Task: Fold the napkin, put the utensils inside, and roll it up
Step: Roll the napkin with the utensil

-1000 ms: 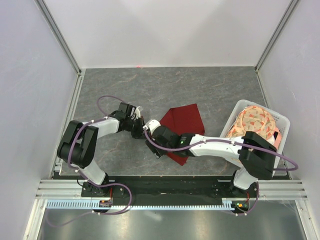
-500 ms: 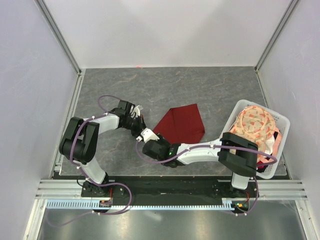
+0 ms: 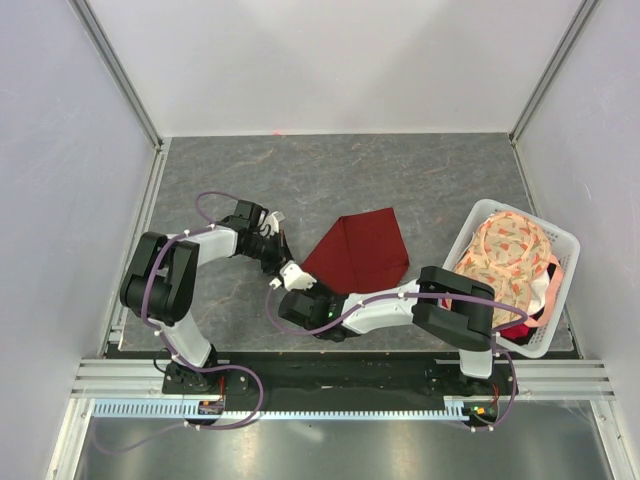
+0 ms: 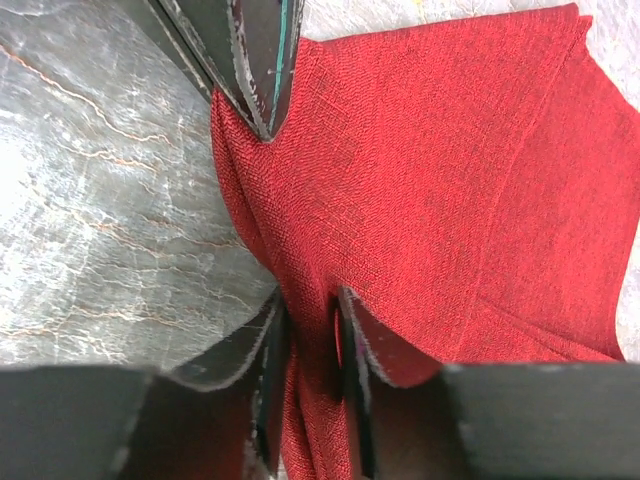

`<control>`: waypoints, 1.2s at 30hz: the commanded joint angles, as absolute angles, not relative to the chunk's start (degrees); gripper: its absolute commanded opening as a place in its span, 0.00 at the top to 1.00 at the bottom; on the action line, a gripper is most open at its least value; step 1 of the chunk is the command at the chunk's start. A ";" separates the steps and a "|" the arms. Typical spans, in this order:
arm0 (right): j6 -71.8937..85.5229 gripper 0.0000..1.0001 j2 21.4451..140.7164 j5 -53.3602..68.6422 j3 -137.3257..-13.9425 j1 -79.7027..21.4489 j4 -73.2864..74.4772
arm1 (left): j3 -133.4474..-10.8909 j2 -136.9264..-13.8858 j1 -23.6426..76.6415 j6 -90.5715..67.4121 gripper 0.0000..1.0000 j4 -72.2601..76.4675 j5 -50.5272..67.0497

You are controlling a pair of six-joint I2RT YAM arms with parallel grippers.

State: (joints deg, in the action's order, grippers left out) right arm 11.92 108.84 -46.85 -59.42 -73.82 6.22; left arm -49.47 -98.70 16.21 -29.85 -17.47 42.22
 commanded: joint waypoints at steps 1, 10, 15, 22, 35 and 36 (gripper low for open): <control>10.03 0.72 109.34 -46.16 -58.89 -74.09 4.92 | -51.42 -99.14 15.73 -27.42 0.98 -17.58 43.68; 5.36 1.00 108.63 -27.54 -60.20 -71.90 4.04 | -50.19 -95.90 15.21 -28.74 0.50 -16.70 39.65; 7.20 1.00 105.91 -10.78 -62.04 -67.95 7.55 | -42.91 -89.49 13.80 -33.75 0.27 -9.42 31.23; 9.67 1.00 106.17 11.32 -65.65 -60.31 12.91 | -37.97 -79.83 13.80 -32.35 0.23 -7.82 20.32; 15.99 1.00 111.35 41.28 -69.25 -48.70 14.33 | -22.43 -61.62 14.50 -28.74 0.23 9.90 18.26; 16.08 1.00 111.88 42.53 -69.43 -48.00 14.24 | -21.80 -61.26 14.85 -28.83 0.23 11.58 19.24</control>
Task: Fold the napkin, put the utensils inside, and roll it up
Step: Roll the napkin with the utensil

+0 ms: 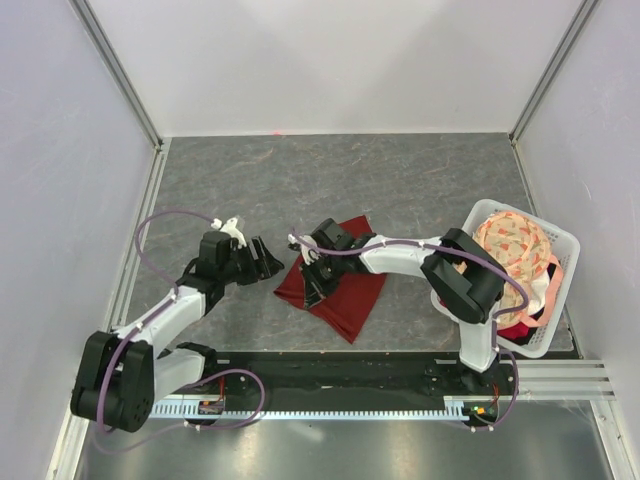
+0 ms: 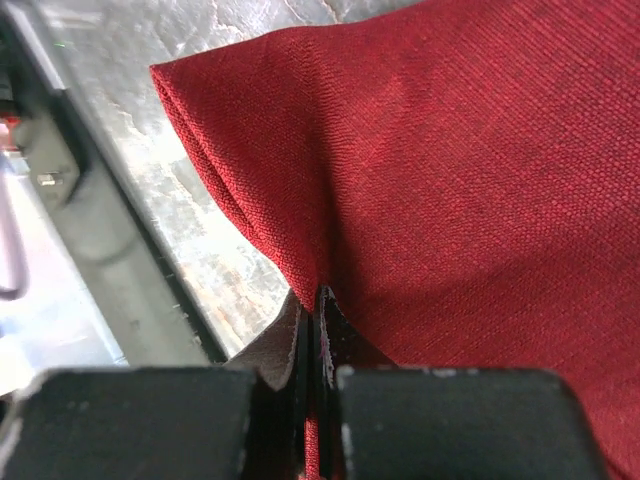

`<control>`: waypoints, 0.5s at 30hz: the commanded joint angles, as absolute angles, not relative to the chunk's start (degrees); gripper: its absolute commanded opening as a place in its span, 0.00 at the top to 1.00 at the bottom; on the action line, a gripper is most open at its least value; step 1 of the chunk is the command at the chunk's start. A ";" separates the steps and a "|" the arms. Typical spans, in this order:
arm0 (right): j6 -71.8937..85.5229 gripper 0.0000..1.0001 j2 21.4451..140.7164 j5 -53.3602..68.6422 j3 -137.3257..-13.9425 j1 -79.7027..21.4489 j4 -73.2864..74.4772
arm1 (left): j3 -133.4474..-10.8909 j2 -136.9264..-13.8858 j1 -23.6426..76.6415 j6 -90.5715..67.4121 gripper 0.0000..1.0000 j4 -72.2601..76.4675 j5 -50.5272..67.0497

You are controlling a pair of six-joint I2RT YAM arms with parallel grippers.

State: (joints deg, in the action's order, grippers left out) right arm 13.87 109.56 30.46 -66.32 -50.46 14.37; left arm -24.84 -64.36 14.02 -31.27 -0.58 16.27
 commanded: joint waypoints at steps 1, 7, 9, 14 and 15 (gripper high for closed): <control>16.43 1.00 113.02 43.58 -69.61 -46.60 14.24 | -21.19 -60.91 15.11 -28.65 0.23 12.82 19.94; 17.05 1.00 116.97 51.32 -70.40 -41.93 14.15 | -17.76 -60.82 17.40 -27.07 0.23 21.08 24.52; 17.14 1.00 118.21 53.61 -70.75 -40.61 14.24 | -17.23 -62.04 17.75 -26.63 0.23 23.10 25.92; 17.49 1.00 122.87 56.77 -71.54 -38.94 14.15 | -17.40 -66.09 18.89 -25.67 0.23 26.10 28.30; 17.40 1.00 123.83 57.21 -71.63 -38.59 14.15 | -17.40 -66.62 19.59 -25.40 0.23 26.63 28.30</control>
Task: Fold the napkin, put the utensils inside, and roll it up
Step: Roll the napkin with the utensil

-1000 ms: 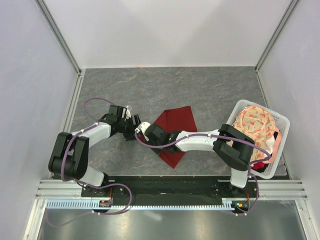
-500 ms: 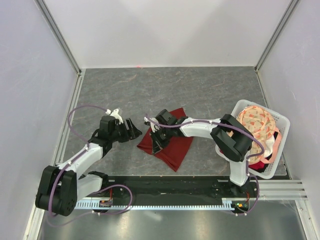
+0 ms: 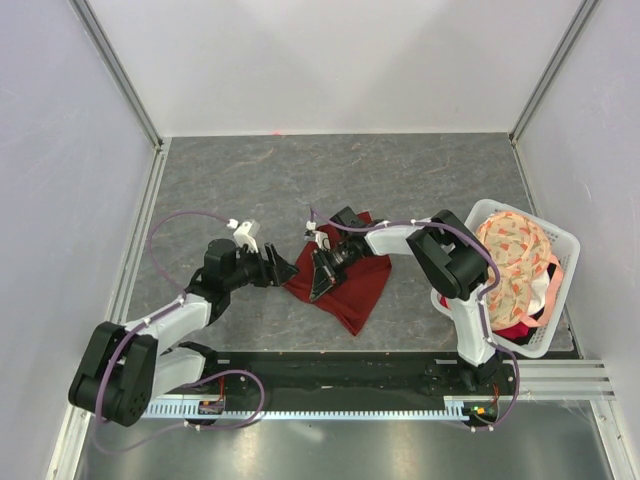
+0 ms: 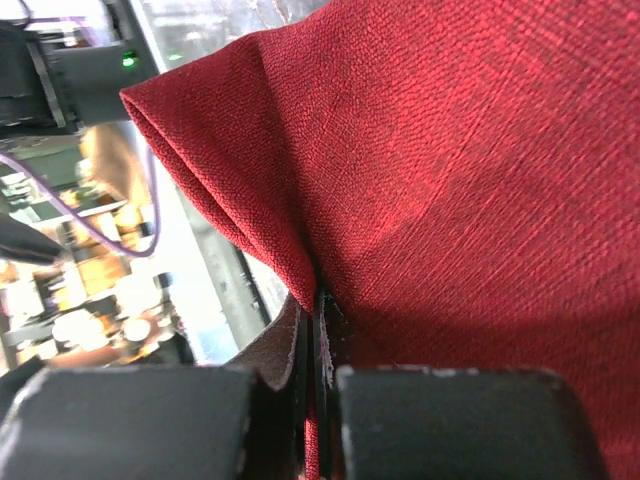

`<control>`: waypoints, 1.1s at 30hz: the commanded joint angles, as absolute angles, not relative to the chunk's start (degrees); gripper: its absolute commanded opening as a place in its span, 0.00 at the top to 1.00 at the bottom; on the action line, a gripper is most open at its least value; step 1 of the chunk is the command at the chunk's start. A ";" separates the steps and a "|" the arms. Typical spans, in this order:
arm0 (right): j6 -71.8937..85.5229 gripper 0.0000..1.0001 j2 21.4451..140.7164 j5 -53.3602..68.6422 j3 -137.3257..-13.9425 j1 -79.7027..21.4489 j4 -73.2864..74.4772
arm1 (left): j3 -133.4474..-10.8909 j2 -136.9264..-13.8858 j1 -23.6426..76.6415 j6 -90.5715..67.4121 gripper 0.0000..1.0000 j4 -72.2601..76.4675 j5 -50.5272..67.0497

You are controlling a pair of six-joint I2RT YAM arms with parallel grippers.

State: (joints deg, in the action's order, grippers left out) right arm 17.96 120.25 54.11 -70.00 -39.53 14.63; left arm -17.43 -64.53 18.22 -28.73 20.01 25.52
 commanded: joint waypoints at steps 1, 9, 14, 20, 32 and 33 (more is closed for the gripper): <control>17.40 1.00 124.19 57.83 -71.89 -38.41 14.06 | -17.58 -67.67 19.86 -25.23 0.24 27.15 28.30; 17.84 1.00 126.91 60.11 -72.69 -36.74 14.06 | -17.49 -69.52 22.06 -23.29 0.26 27.69 26.37; 18.46 1.00 127.79 61.17 -72.77 -35.95 13.80 | -17.23 -70.14 22.85 -23.29 0.28 27.34 26.98; 18.46 1.00 128.49 61.52 -72.60 -35.33 13.62 | -17.49 -70.40 23.20 -23.29 0.34 25.93 25.67; 19.34 1.00 128.93 61.61 -73.04 -34.63 13.01 | -21.27 -73.04 25.58 -21.71 0.49 19.07 22.76; 19.42 1.00 128.94 61.70 -72.95 -34.54 12.83 | -21.53 -73.04 25.66 -21.62 0.53 18.99 22.59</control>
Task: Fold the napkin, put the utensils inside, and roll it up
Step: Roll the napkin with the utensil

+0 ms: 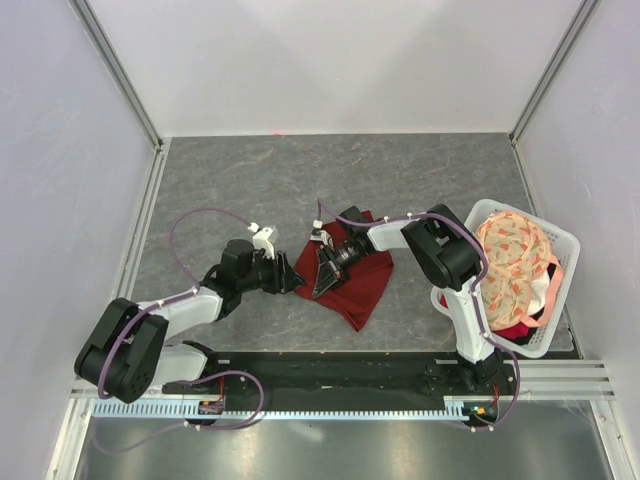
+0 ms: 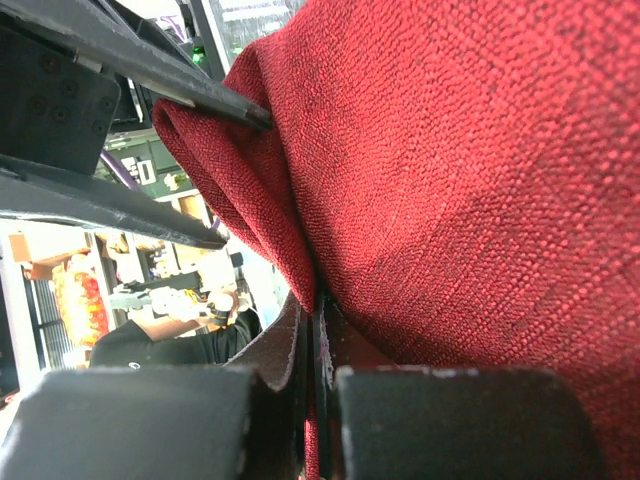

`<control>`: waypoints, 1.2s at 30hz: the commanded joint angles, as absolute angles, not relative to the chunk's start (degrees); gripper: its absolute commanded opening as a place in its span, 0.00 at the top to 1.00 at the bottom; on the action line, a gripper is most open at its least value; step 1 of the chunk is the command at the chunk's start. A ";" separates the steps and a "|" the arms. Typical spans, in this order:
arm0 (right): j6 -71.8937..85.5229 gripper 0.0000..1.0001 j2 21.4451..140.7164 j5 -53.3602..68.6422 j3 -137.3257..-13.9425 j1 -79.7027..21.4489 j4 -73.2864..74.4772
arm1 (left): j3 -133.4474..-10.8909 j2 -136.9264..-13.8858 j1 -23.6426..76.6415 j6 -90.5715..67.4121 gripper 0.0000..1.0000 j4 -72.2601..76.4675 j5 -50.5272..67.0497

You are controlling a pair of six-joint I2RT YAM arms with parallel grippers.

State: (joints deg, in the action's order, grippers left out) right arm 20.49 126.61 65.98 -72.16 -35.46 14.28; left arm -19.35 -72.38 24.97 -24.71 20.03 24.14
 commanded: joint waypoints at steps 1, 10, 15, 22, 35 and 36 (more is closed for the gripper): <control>19.60 1.00 128.94 61.70 -72.95 -34.63 12.75 | -21.71 -73.39 25.84 -21.53 0.56 18.46 22.50; 20.21 1.00 128.23 61.08 -72.95 -34.37 12.30 | -25.13 -76.29 26.80 -20.92 0.92 13.10 21.45; 20.39 1.00 125.69 59.24 -72.07 -34.28 12.39 | -27.33 -77.95 27.33 -20.83 0.98 8.80 20.31; 18.81 0.63 114.64 51.35 -66.28 -34.45 13.00 | -31.37 -80.41 27.69 -22.15 0.98 1.42 20.39; 8.26 0.21 89.39 9.11 -54.06 -45.34 19.78 | -39.81 -86.66 27.69 -22.59 0.98 -9.74 23.11; 8.35 0.21 88.60 6.79 -53.53 -46.57 19.51 | -40.25 -87.01 27.69 -22.59 0.98 -10.36 23.12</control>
State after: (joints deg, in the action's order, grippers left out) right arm 12.01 93.10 25.58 -56.07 -41.04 18.57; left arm -37.17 -85.38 27.51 -23.05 -5.23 21.96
